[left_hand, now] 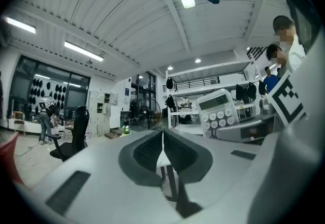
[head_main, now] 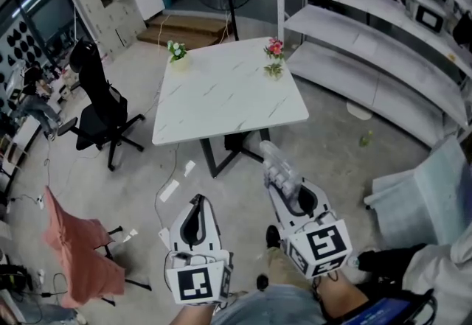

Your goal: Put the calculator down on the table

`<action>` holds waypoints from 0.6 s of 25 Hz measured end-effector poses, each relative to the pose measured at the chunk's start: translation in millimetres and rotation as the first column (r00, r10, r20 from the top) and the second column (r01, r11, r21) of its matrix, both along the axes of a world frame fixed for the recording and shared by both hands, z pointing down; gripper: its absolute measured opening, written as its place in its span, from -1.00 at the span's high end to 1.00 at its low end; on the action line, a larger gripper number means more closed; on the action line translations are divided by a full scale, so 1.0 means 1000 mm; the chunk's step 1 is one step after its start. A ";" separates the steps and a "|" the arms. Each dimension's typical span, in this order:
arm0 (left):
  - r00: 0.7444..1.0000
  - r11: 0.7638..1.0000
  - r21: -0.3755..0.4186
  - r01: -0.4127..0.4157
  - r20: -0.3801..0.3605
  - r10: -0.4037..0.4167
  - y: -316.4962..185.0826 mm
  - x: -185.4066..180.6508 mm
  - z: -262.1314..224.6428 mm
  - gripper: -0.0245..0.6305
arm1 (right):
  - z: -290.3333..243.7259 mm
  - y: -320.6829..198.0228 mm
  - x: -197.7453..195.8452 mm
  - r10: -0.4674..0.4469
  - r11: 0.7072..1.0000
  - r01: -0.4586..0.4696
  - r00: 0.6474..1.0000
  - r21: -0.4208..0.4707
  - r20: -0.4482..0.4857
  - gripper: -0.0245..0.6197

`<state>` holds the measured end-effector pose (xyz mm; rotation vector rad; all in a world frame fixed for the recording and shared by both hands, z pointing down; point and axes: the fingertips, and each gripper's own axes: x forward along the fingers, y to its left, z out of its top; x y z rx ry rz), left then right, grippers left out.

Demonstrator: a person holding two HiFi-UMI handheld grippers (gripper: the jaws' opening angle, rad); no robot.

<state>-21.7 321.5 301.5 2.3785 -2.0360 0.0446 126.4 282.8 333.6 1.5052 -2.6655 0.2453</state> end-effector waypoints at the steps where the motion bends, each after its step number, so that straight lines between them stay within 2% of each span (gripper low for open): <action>1: 1.000 1.000 -0.006 0.002 0.007 -0.002 -0.011 -0.001 0.002 0.88 | 0.002 -0.011 0.000 -0.001 1.000 0.001 1.000 -0.006 0.005 0.47; 9: 0.999 0.999 -0.050 0.016 0.046 -0.013 -0.116 0.000 0.005 0.89 | 0.021 -0.112 0.006 -0.010 0.997 0.011 1.000 -0.072 0.023 0.47; 15: 0.997 1.000 -0.021 0.022 0.068 -0.020 -0.182 0.010 -0.017 0.88 | 0.007 -0.179 0.014 -0.024 0.998 0.026 0.999 -0.056 0.042 0.47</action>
